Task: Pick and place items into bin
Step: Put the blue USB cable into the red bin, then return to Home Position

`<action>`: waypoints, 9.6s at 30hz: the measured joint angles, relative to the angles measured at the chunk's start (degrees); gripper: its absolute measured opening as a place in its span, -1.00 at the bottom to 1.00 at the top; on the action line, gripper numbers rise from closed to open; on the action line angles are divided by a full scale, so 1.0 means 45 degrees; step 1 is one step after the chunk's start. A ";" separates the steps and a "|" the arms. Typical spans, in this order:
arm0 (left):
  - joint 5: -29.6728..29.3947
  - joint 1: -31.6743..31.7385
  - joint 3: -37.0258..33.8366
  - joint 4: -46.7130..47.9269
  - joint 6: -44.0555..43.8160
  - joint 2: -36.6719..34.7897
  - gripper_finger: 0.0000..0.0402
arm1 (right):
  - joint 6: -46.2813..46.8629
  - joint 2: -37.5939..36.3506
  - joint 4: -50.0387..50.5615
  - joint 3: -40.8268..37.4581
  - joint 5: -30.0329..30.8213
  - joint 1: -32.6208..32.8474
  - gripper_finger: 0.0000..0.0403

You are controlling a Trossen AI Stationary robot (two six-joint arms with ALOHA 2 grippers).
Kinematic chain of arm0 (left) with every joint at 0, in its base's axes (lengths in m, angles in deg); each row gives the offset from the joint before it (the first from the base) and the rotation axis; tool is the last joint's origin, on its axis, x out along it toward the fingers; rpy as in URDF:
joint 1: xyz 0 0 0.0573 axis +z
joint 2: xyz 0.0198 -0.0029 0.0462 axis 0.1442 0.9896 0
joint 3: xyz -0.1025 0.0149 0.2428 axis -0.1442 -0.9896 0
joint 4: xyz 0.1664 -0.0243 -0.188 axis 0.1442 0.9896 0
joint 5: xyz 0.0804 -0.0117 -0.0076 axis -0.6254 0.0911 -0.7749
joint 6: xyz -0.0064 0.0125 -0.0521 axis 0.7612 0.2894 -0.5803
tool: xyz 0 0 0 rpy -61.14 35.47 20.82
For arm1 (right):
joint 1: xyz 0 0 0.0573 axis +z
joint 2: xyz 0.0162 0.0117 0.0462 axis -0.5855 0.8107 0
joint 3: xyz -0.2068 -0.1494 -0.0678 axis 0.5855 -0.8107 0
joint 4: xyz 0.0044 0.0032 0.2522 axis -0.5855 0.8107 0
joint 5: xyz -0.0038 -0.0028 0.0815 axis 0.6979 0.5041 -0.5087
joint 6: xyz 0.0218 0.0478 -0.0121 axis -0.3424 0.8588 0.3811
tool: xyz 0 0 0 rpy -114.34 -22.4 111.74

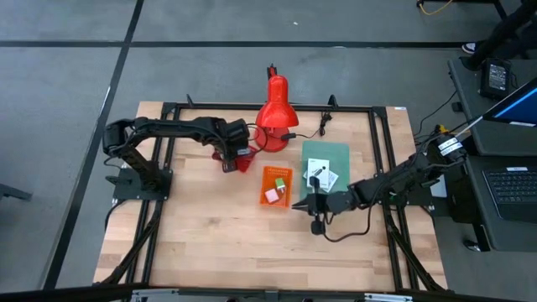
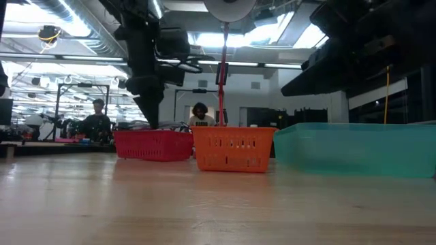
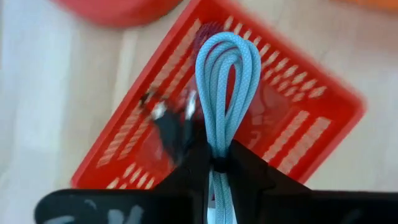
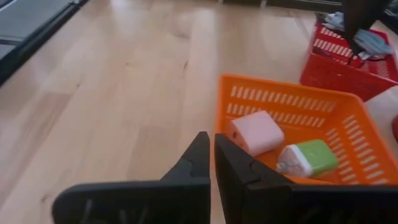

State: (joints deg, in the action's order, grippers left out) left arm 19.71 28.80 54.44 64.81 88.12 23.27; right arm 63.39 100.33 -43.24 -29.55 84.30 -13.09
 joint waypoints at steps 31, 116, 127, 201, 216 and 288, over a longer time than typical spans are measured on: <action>0.0517 -0.0130 0.0447 -0.0603 -0.0133 0.0316 -0.48 | 0.0019 0.0000 0.0034 0.0000 -0.0034 -0.0413 -0.96; -0.0600 -0.4862 -1.3070 -0.9683 0.0589 -1.9608 -0.99 | -0.1666 -0.5056 0.0861 -0.1015 -0.0067 -0.1016 -0.96; -0.0707 -0.4862 -1.3070 -0.9683 0.0014 -1.9603 -0.99 | -0.1661 -1.2855 0.1909 -0.4928 -0.0058 -0.1021 -0.98; -0.1280 -0.4862 -1.3066 -0.9785 -0.1199 -1.9588 -0.98 | -0.1679 -1.7520 0.5756 -0.6703 -0.4269 -0.5853 -1.00; -0.1271 -0.4862 -1.3066 -0.9785 -0.1184 -1.9588 -0.98 | 0.0000 -1.7520 0.5751 -0.6703 -0.4274 -0.5853 -1.00; -0.1270 -0.4862 -1.3061 -0.9790 -0.1179 -1.9588 -0.98 | -0.1321 -1.8962 0.5756 -0.6698 -0.4260 -0.3910 -1.00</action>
State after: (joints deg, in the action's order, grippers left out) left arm 13.99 6.92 -4.33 20.76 82.82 -64.87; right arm 57.45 15.00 -17.34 -59.69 65.13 -30.69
